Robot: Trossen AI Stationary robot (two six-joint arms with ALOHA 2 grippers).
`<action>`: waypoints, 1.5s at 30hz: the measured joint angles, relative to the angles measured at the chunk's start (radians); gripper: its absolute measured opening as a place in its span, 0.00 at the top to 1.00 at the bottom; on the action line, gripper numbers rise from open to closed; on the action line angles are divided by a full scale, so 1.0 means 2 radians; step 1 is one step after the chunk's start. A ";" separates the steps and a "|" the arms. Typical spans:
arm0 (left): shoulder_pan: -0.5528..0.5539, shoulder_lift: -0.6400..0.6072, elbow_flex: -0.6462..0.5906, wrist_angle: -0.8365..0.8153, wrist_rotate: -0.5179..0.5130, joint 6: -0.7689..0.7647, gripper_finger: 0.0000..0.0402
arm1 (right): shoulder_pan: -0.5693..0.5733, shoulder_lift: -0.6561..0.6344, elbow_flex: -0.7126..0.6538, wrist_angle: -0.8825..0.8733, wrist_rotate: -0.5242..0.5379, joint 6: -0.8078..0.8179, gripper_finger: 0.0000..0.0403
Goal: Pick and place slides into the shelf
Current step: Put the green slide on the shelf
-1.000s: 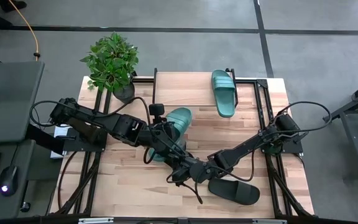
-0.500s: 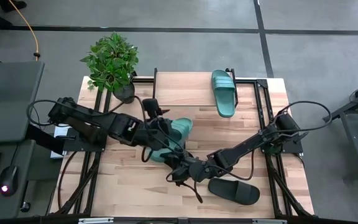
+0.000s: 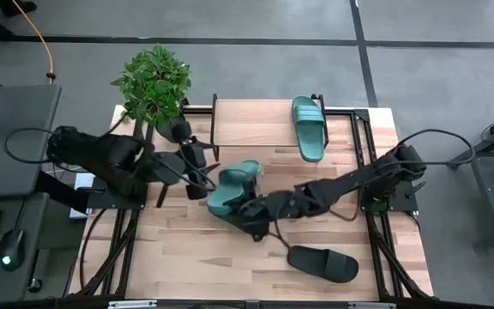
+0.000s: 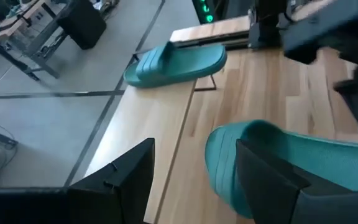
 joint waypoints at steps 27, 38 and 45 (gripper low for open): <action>0.005 -0.027 0.000 -0.002 0.003 0.042 0.48 | -0.264 -0.170 0.000 -0.127 -0.281 0.003 0.87; 0.059 -0.025 0.000 0.008 0.076 0.039 0.48 | -0.387 -0.173 -0.052 -0.059 -0.361 0.038 0.87; 0.074 -0.025 0.000 0.011 0.092 0.040 0.48 | -0.441 -0.174 -0.066 -0.022 -0.488 0.047 0.86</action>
